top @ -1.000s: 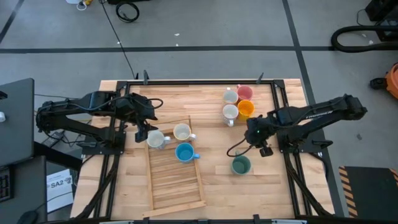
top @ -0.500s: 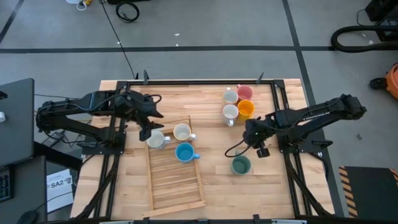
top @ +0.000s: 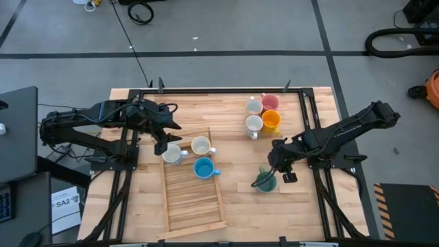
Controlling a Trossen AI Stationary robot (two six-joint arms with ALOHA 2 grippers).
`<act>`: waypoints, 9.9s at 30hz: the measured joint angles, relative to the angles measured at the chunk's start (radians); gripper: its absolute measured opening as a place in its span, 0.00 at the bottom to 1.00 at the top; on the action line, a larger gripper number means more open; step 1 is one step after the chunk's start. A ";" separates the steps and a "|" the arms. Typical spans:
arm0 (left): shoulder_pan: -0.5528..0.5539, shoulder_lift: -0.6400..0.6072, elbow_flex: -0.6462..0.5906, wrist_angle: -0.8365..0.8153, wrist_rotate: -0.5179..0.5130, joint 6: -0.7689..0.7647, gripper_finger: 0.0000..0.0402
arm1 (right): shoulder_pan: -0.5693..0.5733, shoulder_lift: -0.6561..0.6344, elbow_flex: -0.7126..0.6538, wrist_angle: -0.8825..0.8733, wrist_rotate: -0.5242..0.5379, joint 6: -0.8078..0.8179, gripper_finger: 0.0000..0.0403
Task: Place coffee mugs
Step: Put the green mug on the shelf aligned with the light blue mug
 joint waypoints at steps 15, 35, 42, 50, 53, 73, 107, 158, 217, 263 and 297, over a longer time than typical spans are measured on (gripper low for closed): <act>0.000 0.000 0.000 0.003 0.000 0.000 0.51 | 0.115 0.058 0.000 0.167 -0.050 0.280 0.27; 0.000 0.000 0.000 0.006 0.000 0.000 0.51 | 0.159 0.063 0.022 0.435 -0.043 0.010 0.27; 0.000 0.000 0.000 0.009 0.000 0.000 0.51 | 0.105 0.001 0.021 0.259 0.069 -0.176 0.27; 0.000 0.000 0.000 0.019 0.000 -0.001 0.51 | 0.038 0.012 -0.047 0.243 0.114 -0.253 0.27; 0.000 0.000 0.000 0.038 0.000 -0.001 0.51 | 0.028 0.011 -0.087 0.270 0.101 -0.246 0.27; 0.000 0.000 0.000 0.108 0.000 -0.001 0.51 | 0.011 0.010 -0.059 0.427 -0.014 -0.086 0.27; 0.000 0.000 0.000 0.105 0.000 -0.001 0.51 | 0.086 0.176 0.217 0.177 0.022 0.052 0.27; 0.000 0.000 0.001 0.084 0.000 0.000 0.51 | 0.082 0.515 0.379 0.015 -0.046 -0.004 0.08; 0.000 0.140 0.000 0.325 0.173 0.045 0.51 | 0.068 0.525 0.779 0.261 0.461 -1.485 0.09; -0.074 0.306 0.000 0.506 0.296 0.072 0.33 | 0.065 0.526 0.779 0.358 0.435 -1.485 0.09; -0.074 0.306 0.000 0.509 0.296 0.068 0.15 | 0.065 0.525 0.779 0.359 0.436 -1.475 0.12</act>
